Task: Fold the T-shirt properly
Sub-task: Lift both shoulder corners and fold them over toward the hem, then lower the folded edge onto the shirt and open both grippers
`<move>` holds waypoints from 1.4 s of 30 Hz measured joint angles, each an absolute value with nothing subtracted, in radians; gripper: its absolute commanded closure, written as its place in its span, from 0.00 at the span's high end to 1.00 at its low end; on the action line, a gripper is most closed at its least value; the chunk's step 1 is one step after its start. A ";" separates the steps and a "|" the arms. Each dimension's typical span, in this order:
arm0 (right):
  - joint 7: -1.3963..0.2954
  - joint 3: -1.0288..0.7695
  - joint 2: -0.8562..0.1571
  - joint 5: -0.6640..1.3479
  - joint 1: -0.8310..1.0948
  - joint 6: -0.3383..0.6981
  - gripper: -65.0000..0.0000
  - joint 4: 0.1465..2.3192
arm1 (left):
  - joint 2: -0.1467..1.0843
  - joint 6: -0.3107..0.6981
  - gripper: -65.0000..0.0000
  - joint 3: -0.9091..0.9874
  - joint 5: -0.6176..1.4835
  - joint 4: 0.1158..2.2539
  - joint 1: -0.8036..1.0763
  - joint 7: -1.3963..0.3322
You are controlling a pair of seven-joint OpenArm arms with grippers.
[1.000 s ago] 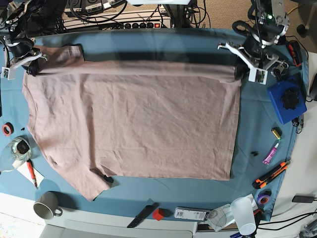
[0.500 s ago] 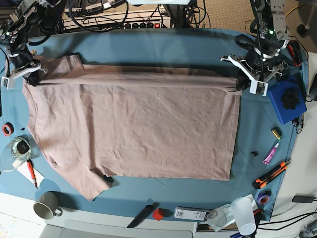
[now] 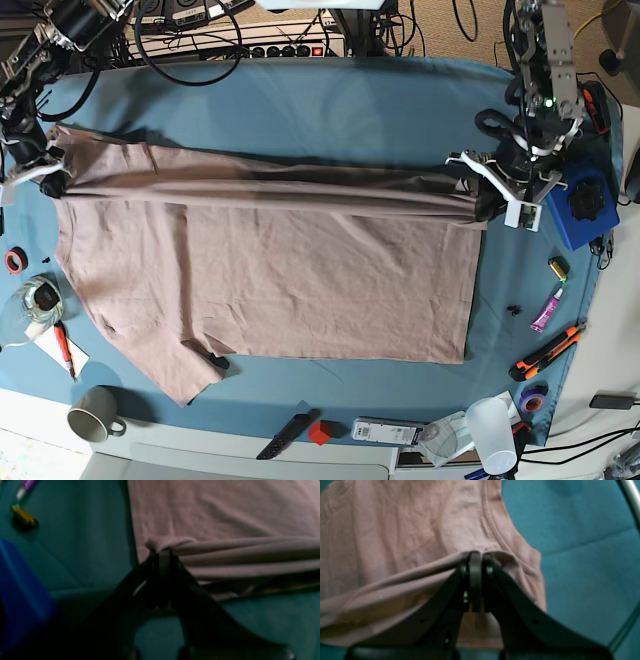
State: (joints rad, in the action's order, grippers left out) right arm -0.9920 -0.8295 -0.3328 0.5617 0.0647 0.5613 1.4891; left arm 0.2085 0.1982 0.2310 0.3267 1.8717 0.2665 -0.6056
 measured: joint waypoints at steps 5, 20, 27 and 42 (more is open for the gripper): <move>-0.926 -0.702 -0.338 0.432 0.021 0.549 0.00 1.474 | 0.206 0.190 0.00 0.170 0.254 1.757 0.166 -0.607; -0.833 -0.560 -0.344 0.290 -0.186 0.487 0.00 1.319 | 0.205 0.187 0.00 0.160 0.227 1.596 -0.010 -0.603; -0.758 -0.560 -0.341 0.257 -0.268 0.491 0.00 1.153 | 0.205 0.191 0.00 0.160 0.228 1.509 -0.065 -0.588; -0.649 -0.560 -0.340 0.207 -0.289 0.490 0.00 1.121 | 0.205 0.230 0.00 0.160 0.229 1.422 -0.130 -0.575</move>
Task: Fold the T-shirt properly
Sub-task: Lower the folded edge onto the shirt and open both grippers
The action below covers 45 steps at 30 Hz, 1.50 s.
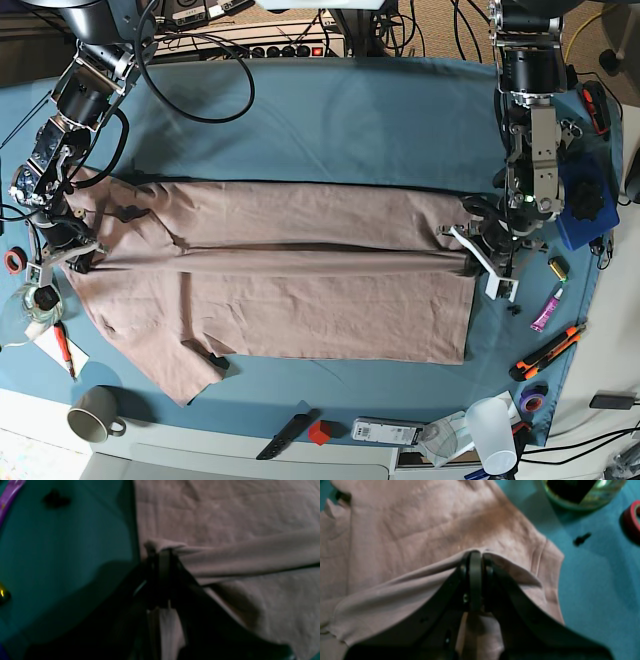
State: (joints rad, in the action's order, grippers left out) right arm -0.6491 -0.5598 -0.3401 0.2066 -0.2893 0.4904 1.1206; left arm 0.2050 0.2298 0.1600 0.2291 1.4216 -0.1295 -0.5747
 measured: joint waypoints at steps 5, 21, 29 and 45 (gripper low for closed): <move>-0.650 -0.560 -0.340 0.206 -0.289 0.490 0.00 1.121 | 0.205 0.279 0.00 0.160 0.228 1.422 -0.144 -0.574; -0.765 -0.560 -0.381 0.320 -0.303 0.479 0.27 1.121 | 0.206 0.282 0.30 0.162 0.225 1.422 -0.215 -0.650; -0.817 -0.562 -0.451 0.390 -0.310 0.477 0.27 1.237 | 0.206 0.194 0.33 0.164 0.246 1.481 -0.270 -0.840; -1.074 -0.696 -0.450 0.481 -0.302 0.480 0.27 1.390 | 0.207 0.176 0.44 0.173 0.250 1.680 -0.044 -0.979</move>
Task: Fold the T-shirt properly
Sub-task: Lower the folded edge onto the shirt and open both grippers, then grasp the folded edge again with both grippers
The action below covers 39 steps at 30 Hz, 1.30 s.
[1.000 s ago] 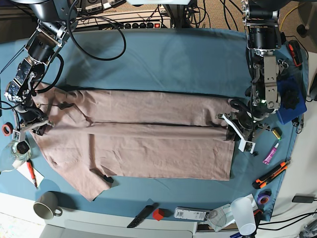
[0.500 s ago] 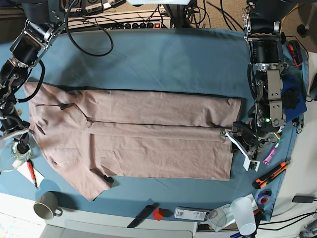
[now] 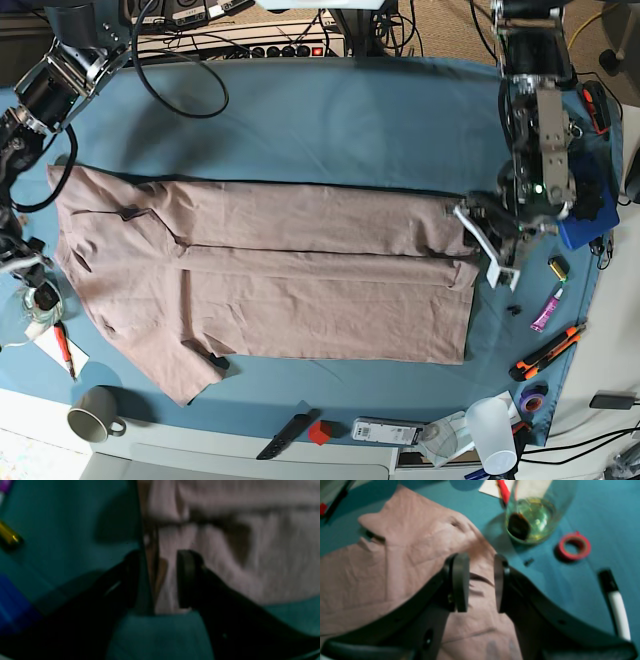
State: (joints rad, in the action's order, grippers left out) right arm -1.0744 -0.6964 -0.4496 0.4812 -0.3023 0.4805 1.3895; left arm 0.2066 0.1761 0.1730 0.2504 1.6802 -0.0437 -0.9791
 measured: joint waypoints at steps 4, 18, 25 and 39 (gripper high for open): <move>-1.074 -0.780 -0.451 0.496 -0.264 0.479 0.27 1.390 | 0.206 0.175 0.45 0.186 0.250 1.683 -0.027 -0.957; -1.093 -0.887 -0.449 0.496 -0.140 0.479 0.27 1.390 | 0.164 0.192 0.45 0.191 0.331 1.580 -0.043 -0.939; -1.104 -0.887 -0.449 0.513 -0.114 0.479 0.42 1.373 | 0.164 0.195 0.45 0.191 0.334 1.580 -0.043 -0.941; -1.220 -0.881 -0.446 0.694 -0.116 0.596 0.42 1.148 | 0.167 0.194 0.45 0.191 0.353 1.580 -0.043 -0.942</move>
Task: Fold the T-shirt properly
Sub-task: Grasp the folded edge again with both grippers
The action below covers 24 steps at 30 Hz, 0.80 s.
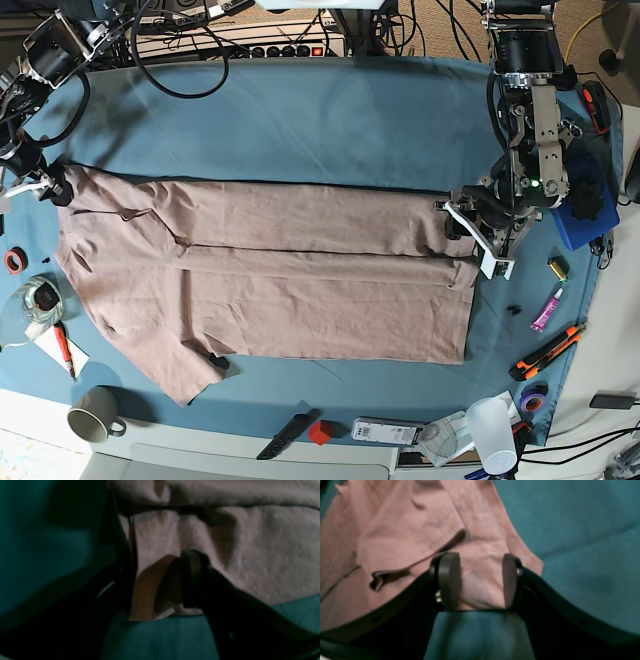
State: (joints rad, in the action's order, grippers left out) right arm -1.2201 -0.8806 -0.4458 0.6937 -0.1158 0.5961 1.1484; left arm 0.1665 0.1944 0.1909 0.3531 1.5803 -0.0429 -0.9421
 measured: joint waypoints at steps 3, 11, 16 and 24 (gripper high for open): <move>-1.243 -0.881 -0.445 0.694 -0.116 0.596 0.42 1.147 | 0.167 0.194 0.43 0.191 0.356 1.580 -0.043 -0.943; -1.199 -0.706 -0.434 0.703 -0.118 0.591 0.42 1.148 | 0.166 0.194 0.38 0.191 0.361 1.580 -0.043 -0.945; -1.121 -0.643 -0.435 0.658 -0.119 0.524 0.32 1.151 | 0.166 0.194 0.33 0.191 0.360 1.580 -0.043 -0.945; -1.136 -0.641 -0.440 0.576 -0.122 0.525 0.00 1.152 | 0.166 0.195 0.00 0.190 0.364 1.579 -0.042 -0.953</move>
State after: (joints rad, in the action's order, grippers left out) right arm -1.1358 -0.6411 -0.4404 0.5758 -0.1223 0.5247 1.1522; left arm 0.1658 0.1947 0.1902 0.3641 1.5787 -0.0418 -0.9531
